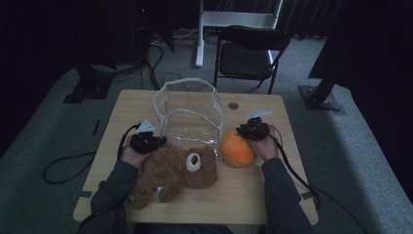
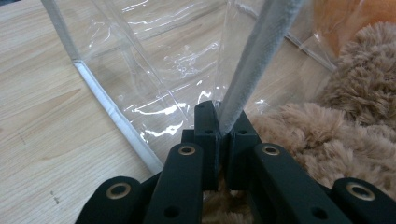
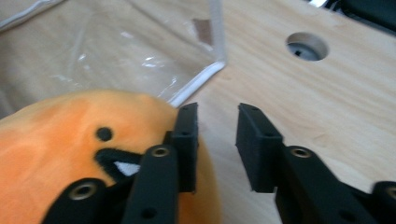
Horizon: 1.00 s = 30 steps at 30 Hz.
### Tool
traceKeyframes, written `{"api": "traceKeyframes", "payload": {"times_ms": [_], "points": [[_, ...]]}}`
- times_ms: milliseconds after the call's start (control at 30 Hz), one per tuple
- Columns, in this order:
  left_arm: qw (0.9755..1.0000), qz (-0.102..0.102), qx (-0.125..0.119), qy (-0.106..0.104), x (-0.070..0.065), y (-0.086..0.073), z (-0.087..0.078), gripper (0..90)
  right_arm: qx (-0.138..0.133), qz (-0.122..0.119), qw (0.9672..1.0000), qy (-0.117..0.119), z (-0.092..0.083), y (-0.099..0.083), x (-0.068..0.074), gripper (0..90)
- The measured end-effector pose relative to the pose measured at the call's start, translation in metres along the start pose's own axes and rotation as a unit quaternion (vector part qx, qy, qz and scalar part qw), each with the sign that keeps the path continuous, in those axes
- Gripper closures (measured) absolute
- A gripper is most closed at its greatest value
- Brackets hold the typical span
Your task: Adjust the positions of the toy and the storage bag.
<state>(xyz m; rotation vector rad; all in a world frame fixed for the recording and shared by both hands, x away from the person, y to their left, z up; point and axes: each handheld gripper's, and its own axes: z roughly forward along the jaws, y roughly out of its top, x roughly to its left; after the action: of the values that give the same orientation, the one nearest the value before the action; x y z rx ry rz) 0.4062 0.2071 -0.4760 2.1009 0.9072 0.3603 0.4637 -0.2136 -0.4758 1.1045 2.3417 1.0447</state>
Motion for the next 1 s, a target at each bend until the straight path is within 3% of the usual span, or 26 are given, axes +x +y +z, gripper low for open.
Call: {"api": "traceKeyframes", "payload": {"times_ms": [33,67,167,400,600,833,1000], "points": [[1.0000,0.000,0.000,0.000,0.000,0.000,0.000,86.8,0.000,0.000,1.0000,0.000,0.000,0.000,0.000,73.1],[1.0000,0.002,0.000,-0.002,-0.002,0.000,0.000,86.9,0.000,-0.005,0.9999,0.015,-0.004,-0.003,0.006,77.1],[0.9999,0.009,0.001,-0.008,-0.006,-0.002,-0.001,87.1,0.004,-0.013,0.9998,0.017,-0.011,-0.009,0.014,80.4],[0.9995,0.026,0.004,-0.020,-0.018,-0.003,-0.002,87.1,0.009,-0.019,0.9994,0.028,-0.030,-0.028,0.030,81.3],[0.9996,0.016,-0.001,-0.023,-0.018,-0.006,-0.005,87.0,0.002,-0.022,0.9995,0.020,-0.052,-0.042,0.034,79.9],[0.9997,0.016,0.001,-0.020,-0.018,-0.006,-0.006,86.7,-0.006,-0.009,0.9989,0.045,-0.070,-0.057,0.039,82.3],[0.9997,0.016,0.002,-0.018,-0.019,-0.005,-0.006,86.2,0.000,-0.015,0.9985,0.053,-0.072,-0.063,0.045,83.4]]}}
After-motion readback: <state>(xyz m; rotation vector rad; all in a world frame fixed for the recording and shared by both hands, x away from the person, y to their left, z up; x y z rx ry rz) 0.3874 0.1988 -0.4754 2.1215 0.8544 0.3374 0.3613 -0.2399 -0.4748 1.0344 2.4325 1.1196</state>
